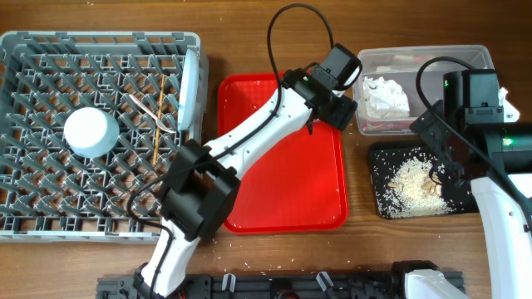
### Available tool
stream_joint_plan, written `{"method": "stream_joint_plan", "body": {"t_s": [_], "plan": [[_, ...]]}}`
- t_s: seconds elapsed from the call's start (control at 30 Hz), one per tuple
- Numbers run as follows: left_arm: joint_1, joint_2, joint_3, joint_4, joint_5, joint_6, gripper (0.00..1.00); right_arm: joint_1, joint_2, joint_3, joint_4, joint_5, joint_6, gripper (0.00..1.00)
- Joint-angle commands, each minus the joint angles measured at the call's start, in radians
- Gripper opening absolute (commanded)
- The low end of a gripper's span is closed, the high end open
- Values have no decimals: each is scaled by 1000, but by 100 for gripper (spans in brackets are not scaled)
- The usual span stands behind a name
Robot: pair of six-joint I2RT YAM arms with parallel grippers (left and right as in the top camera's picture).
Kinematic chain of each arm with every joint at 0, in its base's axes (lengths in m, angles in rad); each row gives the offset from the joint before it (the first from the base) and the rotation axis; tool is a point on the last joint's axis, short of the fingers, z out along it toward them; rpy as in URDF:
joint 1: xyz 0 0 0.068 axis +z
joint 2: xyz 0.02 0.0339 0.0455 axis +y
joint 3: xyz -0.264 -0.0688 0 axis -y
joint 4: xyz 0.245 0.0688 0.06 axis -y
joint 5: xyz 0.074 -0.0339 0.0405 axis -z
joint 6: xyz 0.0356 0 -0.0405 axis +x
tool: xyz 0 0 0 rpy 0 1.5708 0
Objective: Sort waste into correct bins and load items into the dishwasher rack
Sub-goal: 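Reach the left gripper toward the green bowl and yellow cup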
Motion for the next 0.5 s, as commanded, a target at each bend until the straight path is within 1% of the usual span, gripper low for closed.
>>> {"method": "stream_joint_plan", "body": {"t_s": [0.0, 0.07, 0.17, 0.23, 0.27, 0.43, 0.47], "plan": [[-1, 34, 13, 10, -23, 24, 73, -3, -8, 5, 6, -2, 8, 100], [-1, 44, 13, 11, -23, 24, 73, -3, -8, 5, 6, -2, 8, 100], [-1, 56, 13, 14, -23, 25, 67, -3, -8, 5, 6, -2, 9, 100], [0, 74, 13, 14, -63, 25, 67, -3, -8, 5, 6, -2, 8, 100], [0, 85, 13, 13, -84, 24, 64, -3, -8, 5, 6, -2, 9, 100], [0, 97, 13, 28, -86, 24, 53, -3, -8, 5, 6, -2, 9, 100], [0, 95, 13, 36, -86, 23, 53, -3, -8, 5, 6, -2, 8, 100]]}}
